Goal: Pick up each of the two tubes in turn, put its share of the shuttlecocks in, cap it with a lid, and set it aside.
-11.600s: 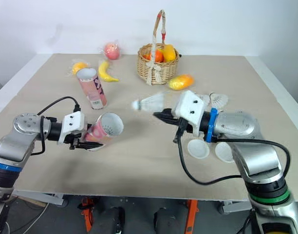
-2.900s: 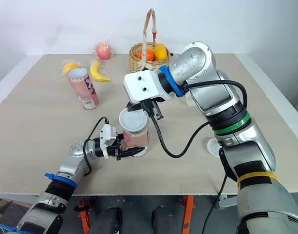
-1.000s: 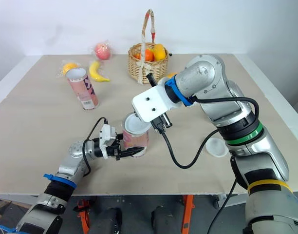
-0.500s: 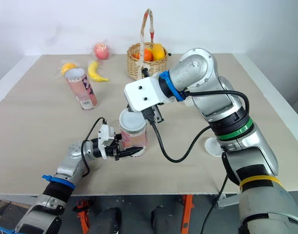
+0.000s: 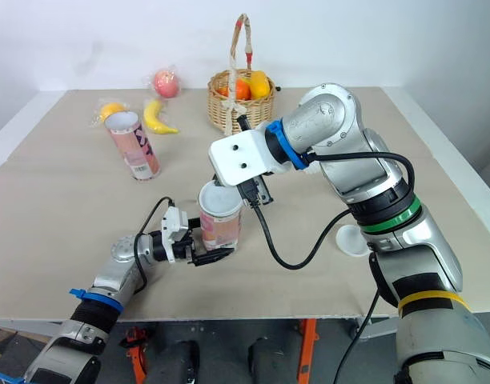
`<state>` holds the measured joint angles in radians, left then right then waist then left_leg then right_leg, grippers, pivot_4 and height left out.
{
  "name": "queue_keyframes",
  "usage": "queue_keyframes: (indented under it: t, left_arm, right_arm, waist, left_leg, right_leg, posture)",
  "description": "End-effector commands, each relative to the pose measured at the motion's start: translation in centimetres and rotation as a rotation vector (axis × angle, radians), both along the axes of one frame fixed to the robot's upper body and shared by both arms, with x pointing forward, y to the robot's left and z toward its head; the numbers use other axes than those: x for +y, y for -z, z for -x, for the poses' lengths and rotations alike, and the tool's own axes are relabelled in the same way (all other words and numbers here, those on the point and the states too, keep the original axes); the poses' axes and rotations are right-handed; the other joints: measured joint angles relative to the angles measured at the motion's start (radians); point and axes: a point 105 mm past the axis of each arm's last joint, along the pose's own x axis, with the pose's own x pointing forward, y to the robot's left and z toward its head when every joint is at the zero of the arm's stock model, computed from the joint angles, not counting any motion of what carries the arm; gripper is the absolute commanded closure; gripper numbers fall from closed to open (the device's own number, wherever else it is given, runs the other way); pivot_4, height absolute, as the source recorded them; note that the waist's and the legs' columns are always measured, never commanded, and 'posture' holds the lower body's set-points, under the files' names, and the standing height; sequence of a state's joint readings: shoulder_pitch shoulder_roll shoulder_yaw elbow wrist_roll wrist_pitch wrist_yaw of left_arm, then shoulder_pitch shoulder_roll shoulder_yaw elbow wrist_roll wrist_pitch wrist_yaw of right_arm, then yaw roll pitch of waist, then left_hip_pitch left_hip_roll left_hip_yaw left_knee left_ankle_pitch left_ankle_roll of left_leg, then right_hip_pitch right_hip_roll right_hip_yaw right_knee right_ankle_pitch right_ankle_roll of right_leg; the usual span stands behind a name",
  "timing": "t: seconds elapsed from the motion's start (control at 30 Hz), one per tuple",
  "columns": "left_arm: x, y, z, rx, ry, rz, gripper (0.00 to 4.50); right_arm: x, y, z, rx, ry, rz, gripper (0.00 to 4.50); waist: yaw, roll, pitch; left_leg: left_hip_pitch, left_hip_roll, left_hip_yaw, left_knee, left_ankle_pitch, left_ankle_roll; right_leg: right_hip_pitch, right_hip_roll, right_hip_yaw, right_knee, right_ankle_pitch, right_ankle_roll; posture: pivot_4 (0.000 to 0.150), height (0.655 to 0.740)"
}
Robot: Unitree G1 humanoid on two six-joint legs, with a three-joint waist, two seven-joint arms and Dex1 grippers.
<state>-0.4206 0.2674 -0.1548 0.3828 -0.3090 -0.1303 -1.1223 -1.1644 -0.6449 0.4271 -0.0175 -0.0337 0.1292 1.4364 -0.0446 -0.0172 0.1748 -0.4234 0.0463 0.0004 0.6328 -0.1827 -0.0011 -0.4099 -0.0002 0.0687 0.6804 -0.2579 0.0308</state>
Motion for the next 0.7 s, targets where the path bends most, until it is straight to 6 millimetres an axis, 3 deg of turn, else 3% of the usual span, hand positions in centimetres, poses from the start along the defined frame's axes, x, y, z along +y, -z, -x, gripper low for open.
queue_keyframes:
  t: [0.03,0.7]
  left_arm:
    - [0.6,0.2,-0.2,0.002,-0.021,-0.019,0.06]
    - [-0.4,-0.6,-0.3,-0.042,0.0,-0.017,0.06]
  right_arm:
    - [-0.1,-1.2,0.4,-0.042,-0.012,-0.027,4.5]
    - [0.2,-1.5,0.1,-0.052,-0.004,-0.027,4.5]
  waist:
    - [0.0,0.0,0.0]
    - [0.0,0.0,0.0]
  left_leg:
    - [0.0,0.0,0.0,-0.001,0.0,0.0]
    - [0.0,-0.001,0.0,-0.001,0.0,-0.001]
  right_leg:
    - [0.0,0.0,0.0,0.0,0.0,0.0]
    - [0.0,0.0,0.0,0.0,-0.002,0.0]
  posture:
    - [0.15,0.74]
    - [0.15,0.74]
